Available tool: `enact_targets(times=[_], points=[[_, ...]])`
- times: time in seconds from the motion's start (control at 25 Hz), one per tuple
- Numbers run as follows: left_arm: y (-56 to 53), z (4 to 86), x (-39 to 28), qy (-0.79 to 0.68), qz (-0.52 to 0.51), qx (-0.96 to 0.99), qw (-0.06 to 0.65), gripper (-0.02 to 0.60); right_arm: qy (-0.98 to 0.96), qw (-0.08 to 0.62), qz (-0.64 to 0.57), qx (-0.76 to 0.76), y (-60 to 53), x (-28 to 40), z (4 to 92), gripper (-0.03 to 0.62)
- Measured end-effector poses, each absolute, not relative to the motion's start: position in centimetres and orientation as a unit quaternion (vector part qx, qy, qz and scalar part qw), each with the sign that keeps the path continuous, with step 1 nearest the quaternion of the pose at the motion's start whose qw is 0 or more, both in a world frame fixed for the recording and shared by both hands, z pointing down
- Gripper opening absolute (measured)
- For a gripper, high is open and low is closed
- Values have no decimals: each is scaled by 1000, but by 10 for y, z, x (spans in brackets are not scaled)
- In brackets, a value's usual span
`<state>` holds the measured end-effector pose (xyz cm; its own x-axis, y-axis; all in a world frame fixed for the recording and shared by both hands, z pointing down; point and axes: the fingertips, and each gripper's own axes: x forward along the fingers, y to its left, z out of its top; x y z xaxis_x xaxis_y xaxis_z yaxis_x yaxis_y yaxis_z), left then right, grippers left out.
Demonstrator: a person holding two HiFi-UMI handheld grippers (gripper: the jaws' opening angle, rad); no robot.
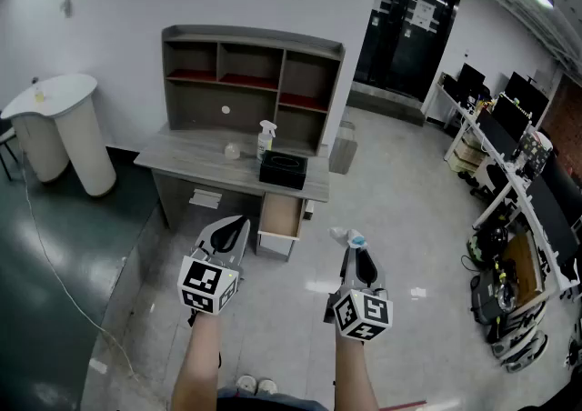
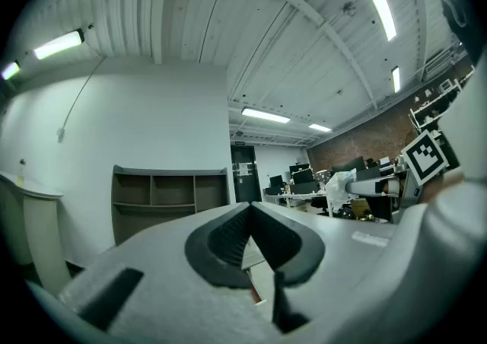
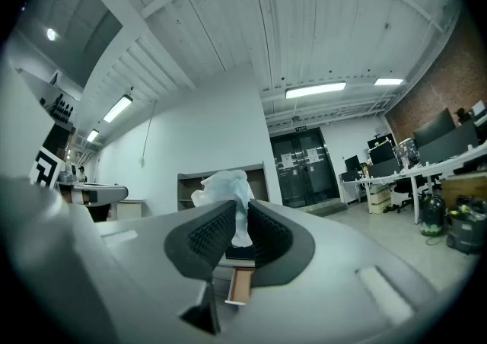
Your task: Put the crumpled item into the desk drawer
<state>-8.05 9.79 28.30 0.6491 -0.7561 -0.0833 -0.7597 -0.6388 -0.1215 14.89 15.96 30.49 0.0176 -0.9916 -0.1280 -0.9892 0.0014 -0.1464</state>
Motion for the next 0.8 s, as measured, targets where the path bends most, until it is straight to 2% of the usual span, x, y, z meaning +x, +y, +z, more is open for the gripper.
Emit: enact_targets(times=[0.8], points=[[78, 296, -74, 437, 6, -897, 60, 0, 715, 118, -17, -689, 137, 162, 310, 63]])
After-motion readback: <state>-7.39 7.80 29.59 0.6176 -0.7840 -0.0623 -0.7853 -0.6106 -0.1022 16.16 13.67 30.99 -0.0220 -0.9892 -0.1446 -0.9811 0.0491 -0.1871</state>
